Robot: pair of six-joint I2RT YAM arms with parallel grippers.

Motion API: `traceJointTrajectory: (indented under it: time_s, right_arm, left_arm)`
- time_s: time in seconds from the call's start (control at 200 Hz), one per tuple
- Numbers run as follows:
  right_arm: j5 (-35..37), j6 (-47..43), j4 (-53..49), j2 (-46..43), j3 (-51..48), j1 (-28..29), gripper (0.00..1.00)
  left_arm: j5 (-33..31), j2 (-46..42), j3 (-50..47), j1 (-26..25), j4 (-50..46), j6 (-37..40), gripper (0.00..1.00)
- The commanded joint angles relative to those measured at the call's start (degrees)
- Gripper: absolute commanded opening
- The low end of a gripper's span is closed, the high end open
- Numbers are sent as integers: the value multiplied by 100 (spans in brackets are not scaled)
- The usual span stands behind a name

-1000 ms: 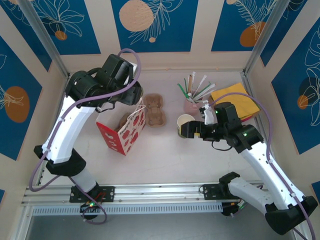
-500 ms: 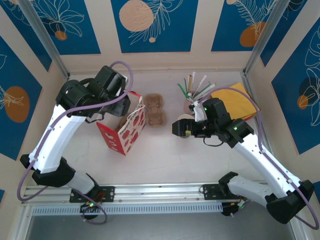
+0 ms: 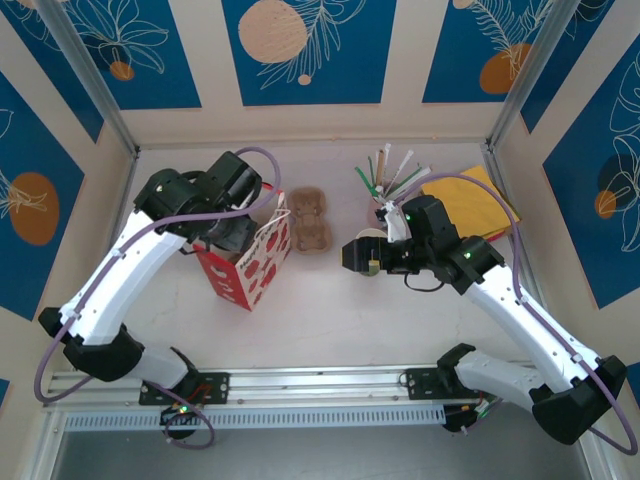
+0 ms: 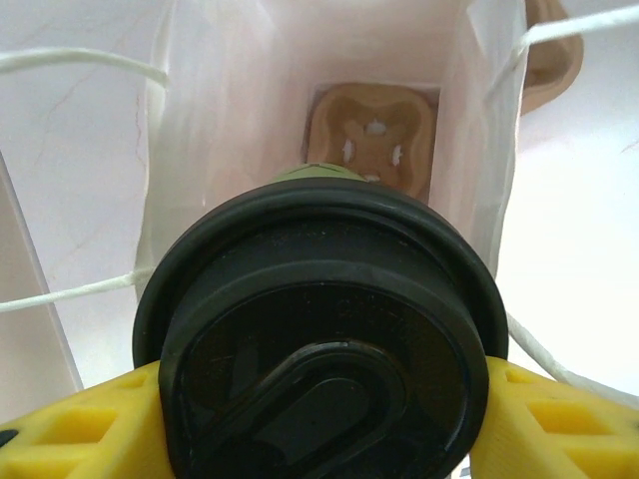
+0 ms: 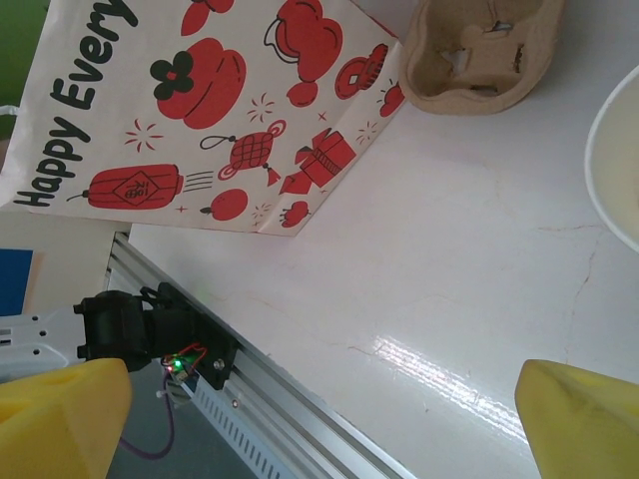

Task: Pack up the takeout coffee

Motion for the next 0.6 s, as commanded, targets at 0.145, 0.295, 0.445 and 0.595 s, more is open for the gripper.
traceJointTrajectory:
  time_s: [0.145,0.295,0.445,0.595]
  right_arm:
    - [45,2,-98,-88,125,57,99]
    - [53,-20,-139,-108,108,36,99]
    - [44,-42,-152,-128,90,-2,99]
    - [17,-60,-172,-144,90,-57,99]
  left_arm:
    - [72,-8,-321,191,155,158,61]
    - [212,-6,-518,343,300,214,61]
    - [434,-7,-708,497,493,273,61]
    - [694,54,-796,693,589,386,61]
